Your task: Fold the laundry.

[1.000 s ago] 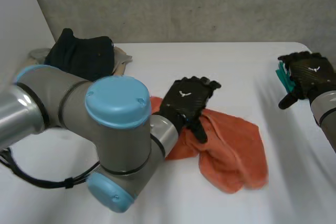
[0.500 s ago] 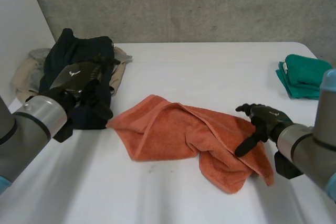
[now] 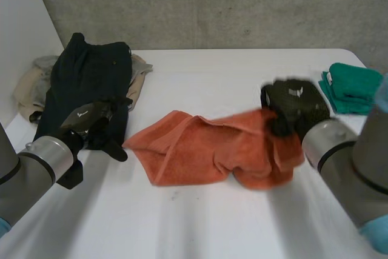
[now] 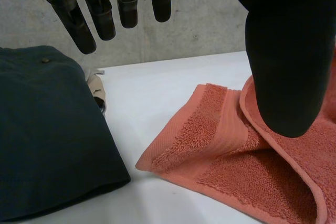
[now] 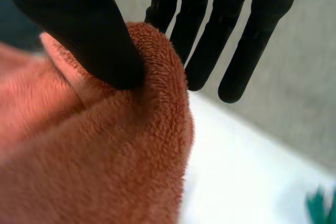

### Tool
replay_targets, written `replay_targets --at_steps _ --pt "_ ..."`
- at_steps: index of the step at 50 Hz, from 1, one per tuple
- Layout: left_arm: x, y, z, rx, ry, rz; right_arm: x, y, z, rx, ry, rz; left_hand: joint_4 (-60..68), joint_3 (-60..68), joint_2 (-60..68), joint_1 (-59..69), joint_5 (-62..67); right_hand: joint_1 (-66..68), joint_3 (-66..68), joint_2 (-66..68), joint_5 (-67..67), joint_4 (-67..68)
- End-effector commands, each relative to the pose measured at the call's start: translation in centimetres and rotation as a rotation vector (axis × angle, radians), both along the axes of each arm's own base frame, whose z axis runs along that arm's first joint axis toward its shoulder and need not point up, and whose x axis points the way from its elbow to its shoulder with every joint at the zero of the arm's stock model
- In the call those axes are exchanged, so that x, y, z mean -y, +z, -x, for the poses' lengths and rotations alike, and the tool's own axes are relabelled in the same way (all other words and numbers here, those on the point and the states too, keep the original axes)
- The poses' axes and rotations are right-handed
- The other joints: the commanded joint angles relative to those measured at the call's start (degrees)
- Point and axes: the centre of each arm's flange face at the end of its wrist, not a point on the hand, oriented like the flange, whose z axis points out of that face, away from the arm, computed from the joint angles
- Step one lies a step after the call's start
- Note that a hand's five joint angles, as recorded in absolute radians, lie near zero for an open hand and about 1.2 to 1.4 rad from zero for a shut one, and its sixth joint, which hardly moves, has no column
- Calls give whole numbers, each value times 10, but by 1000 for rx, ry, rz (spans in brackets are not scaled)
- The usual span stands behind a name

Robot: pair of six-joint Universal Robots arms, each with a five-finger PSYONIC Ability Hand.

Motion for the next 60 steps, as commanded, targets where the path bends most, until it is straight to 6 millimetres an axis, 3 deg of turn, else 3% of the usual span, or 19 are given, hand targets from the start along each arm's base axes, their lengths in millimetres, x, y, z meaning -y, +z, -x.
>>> replay_targets --at_steps 1,10,18,28,32,40,49,53,54,60 --pt "2 -8 2 -2 -26 -27 -32 73 -7 59 111 172 -16 -23 -19 -11 -28 181 122 129 142 116" --pt "5 -31 12 8 -59 -88 -68 126 -11 133 202 232 -16 -23 -19 -11 -28 181 122 129 142 116" --pt "-7 -48 30 -6 -163 -160 -73 146 -11 179 200 271 -16 -23 -19 -11 -28 181 122 129 142 116" --pt "-39 -51 59 -141 -295 -325 -64 143 -10 195 168 264 -16 -23 -19 -11 -28 181 122 129 142 116" --pt "-48 -48 70 -223 -327 -413 -57 141 -10 196 146 271 91 83 87 95 78 181 122 129 142 116" --pt "-80 -45 93 -337 -438 -575 -35 133 -8 191 87 279 -16 -23 -19 -11 -28 181 122 129 142 116" --pt "-97 -47 105 -332 -489 -569 -28 115 -15 176 92 230 -16 -23 -19 -11 -28 181 122 129 142 116" --pt "-107 -50 122 -352 -506 -585 -30 111 -19 198 101 213 382 375 379 387 370 181 122 129 142 116" --pt "-111 -50 128 -371 -499 -603 -30 111 -20 203 97 210 642 635 638 646 629 181 122 129 142 116" --pt "-105 -42 135 -473 -384 -662 -21 112 -16 233 49 232 684 677 681 689 672 181 122 129 142 116"
